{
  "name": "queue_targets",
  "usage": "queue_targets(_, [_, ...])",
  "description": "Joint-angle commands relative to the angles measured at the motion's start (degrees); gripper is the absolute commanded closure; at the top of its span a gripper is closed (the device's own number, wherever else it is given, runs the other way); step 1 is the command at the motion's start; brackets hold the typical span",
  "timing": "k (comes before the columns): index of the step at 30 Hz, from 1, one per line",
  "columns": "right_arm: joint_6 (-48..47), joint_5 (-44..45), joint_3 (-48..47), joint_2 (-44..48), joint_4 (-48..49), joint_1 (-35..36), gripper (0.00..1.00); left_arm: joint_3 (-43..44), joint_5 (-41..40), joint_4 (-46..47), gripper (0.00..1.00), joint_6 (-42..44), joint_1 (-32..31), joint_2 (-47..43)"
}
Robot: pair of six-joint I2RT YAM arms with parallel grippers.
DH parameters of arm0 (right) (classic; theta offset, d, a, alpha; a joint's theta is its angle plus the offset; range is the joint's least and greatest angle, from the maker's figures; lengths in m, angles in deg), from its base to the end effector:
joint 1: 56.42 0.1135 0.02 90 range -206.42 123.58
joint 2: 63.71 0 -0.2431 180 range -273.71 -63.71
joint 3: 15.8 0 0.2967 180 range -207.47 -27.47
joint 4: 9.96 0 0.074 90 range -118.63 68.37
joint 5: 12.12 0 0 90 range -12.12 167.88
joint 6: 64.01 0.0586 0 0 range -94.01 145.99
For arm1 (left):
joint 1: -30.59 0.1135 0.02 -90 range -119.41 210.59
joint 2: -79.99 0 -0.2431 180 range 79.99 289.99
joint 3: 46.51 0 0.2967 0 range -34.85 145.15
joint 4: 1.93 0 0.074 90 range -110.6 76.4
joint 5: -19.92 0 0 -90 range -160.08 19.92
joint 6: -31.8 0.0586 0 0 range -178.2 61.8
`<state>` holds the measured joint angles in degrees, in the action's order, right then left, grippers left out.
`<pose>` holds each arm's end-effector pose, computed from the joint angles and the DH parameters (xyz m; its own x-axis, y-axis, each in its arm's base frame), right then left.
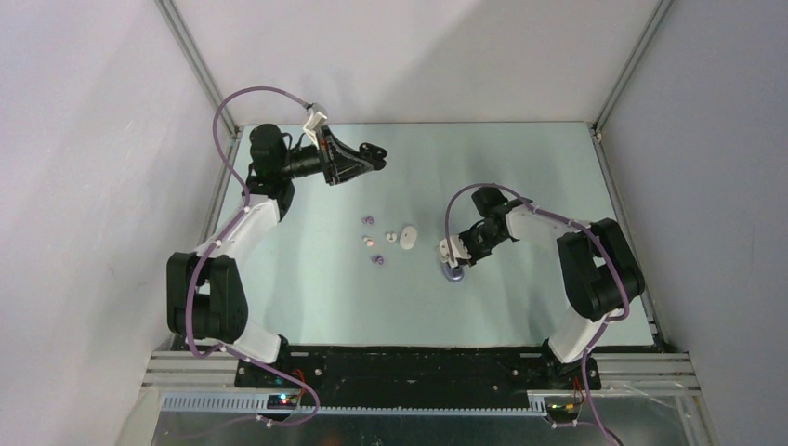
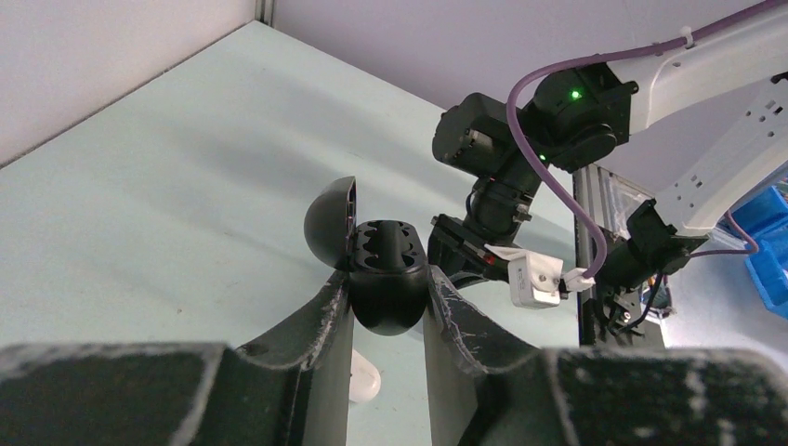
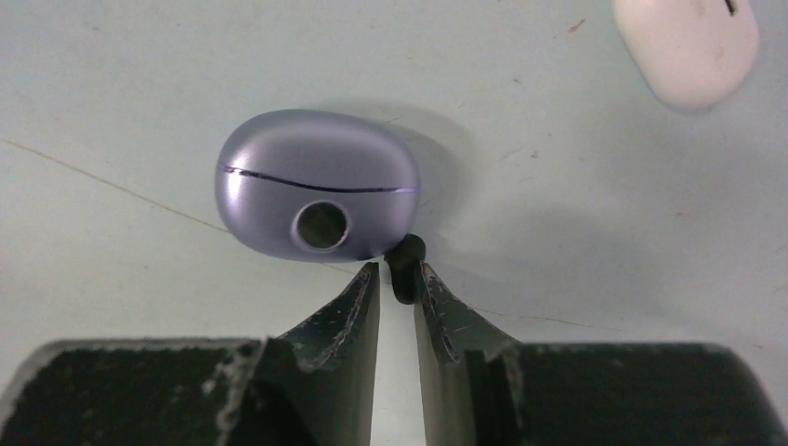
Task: Insert the wireless bluetooth earbuds into the charging case
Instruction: Pick up the right earbud from the center of the board, then insert the right earbud into the right side groove of the charging case.
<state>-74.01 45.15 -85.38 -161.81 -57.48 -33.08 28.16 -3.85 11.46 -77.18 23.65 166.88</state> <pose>0.3039 0.1657 0.0929 0.6009 -0.6430 -0.4748 -0.7988 -0.5038 -0.3287 0.3850 -0.1009 0.2954 -0.2921 -0.0965 -0.9515 0.9115 0.2730 -0.3075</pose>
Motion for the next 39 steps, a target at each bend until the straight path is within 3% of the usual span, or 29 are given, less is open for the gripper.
queue_targets(1, [2.49, -0.11, -0.43, -0.85, 4.27, 0.63, 0.78, 1.31, -0.32, 0.75, 1.00, 1.29, 0.47, -1.20])
queue_targets(5, [3.83, -1.35, -1.20, 0.31, 4.48, 0.44, 0.87, 1.77, -0.35, 0.60, 1.00, 1.34, 0.47, -0.94])
queue_targets(10, [9.27, -3.46, -6.52, 2.81, -1.99, -0.74, 0.98, 2.24, 0.03, 1.93, 1.00, 0.83, 0.53, -0.47])
queue_targets(18, [34.67, -12.62, -38.15, -1.07, -24.93, -2.17, 1.00, 1.92, 1.76, 13.27, 1.00, -2.27, 0.40, 2.62])
queue_targets(22, [51.36, -16.82, -54.28, -6.91, -29.49, -1.79, 1.00, 2.75, 2.78, 17.27, 1.00, -2.30, -0.03, 4.56])
queue_targets(25, [58.26, -18.93, -63.49, -10.38, -29.02, -0.34, 1.00, 2.98, 3.48, 18.76, 1.00, -1.47, -0.59, 5.02])
queue_targets(29, [66.47, -20.99, -68.97, -12.36, -25.01, 1.32, 1.00, 2.37, 4.52, 19.70, 1.00, -0.82, -1.28, 4.59])
queue_targets(39, [67.68, -16.93, -64.14, -10.23, -10.36, 7.54, 1.00, -0.44, 6.09, 20.05, 1.00, 1.79, -1.57, 2.90])
